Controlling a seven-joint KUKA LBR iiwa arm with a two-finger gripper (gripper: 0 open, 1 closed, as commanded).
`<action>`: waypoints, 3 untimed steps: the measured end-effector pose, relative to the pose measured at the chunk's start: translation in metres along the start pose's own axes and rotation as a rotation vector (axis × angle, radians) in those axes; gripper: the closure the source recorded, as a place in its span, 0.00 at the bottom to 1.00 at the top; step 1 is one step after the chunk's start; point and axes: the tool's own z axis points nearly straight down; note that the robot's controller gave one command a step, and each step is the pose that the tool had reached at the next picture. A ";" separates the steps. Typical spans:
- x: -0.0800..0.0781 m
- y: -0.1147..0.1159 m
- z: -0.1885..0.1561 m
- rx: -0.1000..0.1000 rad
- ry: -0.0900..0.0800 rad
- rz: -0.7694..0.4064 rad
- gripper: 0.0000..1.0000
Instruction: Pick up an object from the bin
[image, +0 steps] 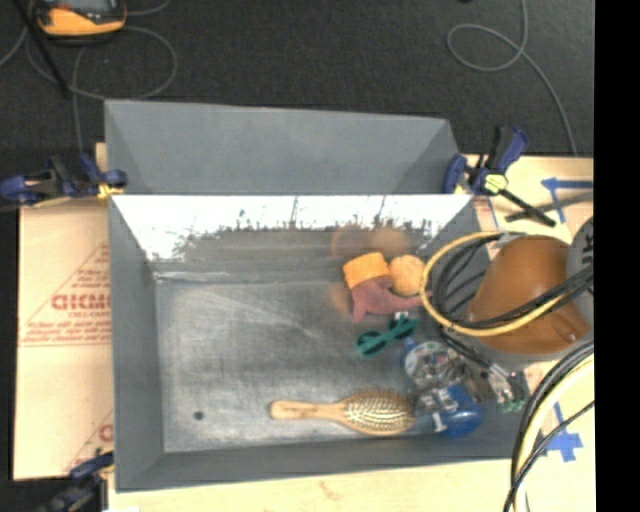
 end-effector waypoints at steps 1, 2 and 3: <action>0.000 0.000 -0.001 0.001 -0.001 -0.001 1.00; -0.005 0.005 -0.031 -0.002 0.000 0.039 1.00; -0.012 -0.004 -0.092 -0.002 0.003 -0.019 1.00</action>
Offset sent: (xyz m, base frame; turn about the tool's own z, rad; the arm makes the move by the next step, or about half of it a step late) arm 0.0051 0.0088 0.0442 0.0542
